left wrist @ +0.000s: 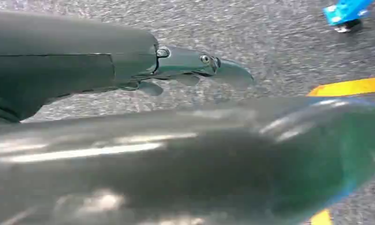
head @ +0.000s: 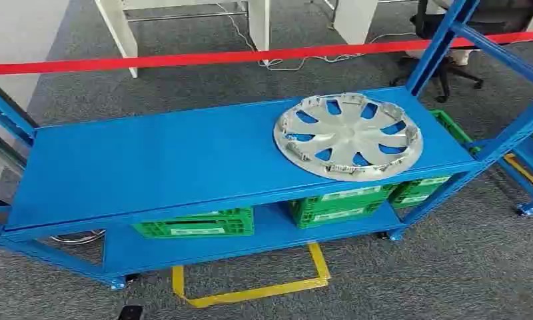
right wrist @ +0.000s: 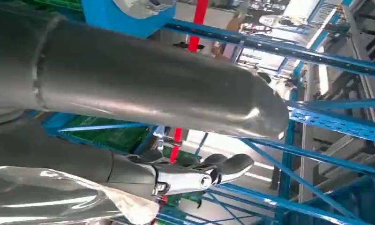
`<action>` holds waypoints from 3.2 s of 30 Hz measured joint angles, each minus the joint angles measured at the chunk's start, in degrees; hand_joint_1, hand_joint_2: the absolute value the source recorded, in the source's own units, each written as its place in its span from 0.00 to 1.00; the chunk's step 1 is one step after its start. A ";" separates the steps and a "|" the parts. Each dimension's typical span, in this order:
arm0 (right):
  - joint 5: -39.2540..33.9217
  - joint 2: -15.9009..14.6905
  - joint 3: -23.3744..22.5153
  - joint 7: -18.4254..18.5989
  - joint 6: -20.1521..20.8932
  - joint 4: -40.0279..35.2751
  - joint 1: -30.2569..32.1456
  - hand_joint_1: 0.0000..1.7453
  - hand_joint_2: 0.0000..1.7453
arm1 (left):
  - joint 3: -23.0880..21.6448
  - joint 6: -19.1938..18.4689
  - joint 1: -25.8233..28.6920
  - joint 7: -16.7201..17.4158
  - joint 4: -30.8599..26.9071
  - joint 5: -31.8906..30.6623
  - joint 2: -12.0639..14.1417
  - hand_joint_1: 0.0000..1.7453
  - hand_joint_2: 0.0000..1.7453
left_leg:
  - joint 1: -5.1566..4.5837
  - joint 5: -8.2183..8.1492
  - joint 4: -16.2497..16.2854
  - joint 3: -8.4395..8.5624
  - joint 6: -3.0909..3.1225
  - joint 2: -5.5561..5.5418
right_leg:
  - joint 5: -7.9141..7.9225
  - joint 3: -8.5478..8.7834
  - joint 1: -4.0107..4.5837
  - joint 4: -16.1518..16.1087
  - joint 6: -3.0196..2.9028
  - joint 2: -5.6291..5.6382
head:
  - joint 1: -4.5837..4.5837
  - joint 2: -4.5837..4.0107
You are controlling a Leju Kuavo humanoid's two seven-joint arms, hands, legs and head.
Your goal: Take the parts from the cabinet and place them on the table.
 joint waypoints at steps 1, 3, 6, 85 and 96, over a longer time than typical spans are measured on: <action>0.00 0.00 0.02 0.11 0.15 0.11 -0.13 0.00 0.00 | 0.00 0.02 0.07 0.00 0.09 0.00 -0.04 0.00 0.00 | -0.08 -0.29 -0.09 0.16 -0.26 0.00 | -1.38 0.16 0.27 -0.19 -0.33 0.00 | -0.11 0.00; 0.00 0.00 0.00 0.02 0.33 0.07 0.11 0.00 0.00 | -0.04 0.00 -0.15 0.00 0.11 -0.09 -0.13 0.00 0.00 | -0.10 -0.99 0.06 -0.11 -1.16 0.04 | -2.25 0.90 0.55 -1.06 -1.00 -0.17 | 0.09 0.00; -0.46 0.02 -0.15 0.02 0.72 0.07 0.08 0.00 0.00 | -0.07 0.02 -0.08 0.00 0.13 -0.09 -0.09 0.00 0.00 | 0.00 -1.25 1.63 0.78 -1.92 0.10 | -2.32 2.58 0.08 -1.68 -1.89 -0.06 | -0.02 0.02; 4.66 -9.29 -8.17 12.33 4.52 10.41 -14.40 0.00 0.00 | -2.82 -2.75 -1.17 1.03 0.63 -0.83 0.72 0.00 0.00 | 0.13 4.00 -0.61 -3.63 0.08 0.68 | -6.54 -0.48 0.09 4.85 0.11 0.25 | 0.70 0.00; 6.56 -14.32 -6.53 14.25 2.95 14.93 -17.60 0.00 0.00 | -3.65 -3.15 -1.24 0.96 0.63 -1.31 0.79 0.00 0.00 | -0.45 3.71 0.20 -3.98 -1.31 0.62 | -1.86 2.57 0.13 -1.91 -0.62 0.20 | 0.70 0.00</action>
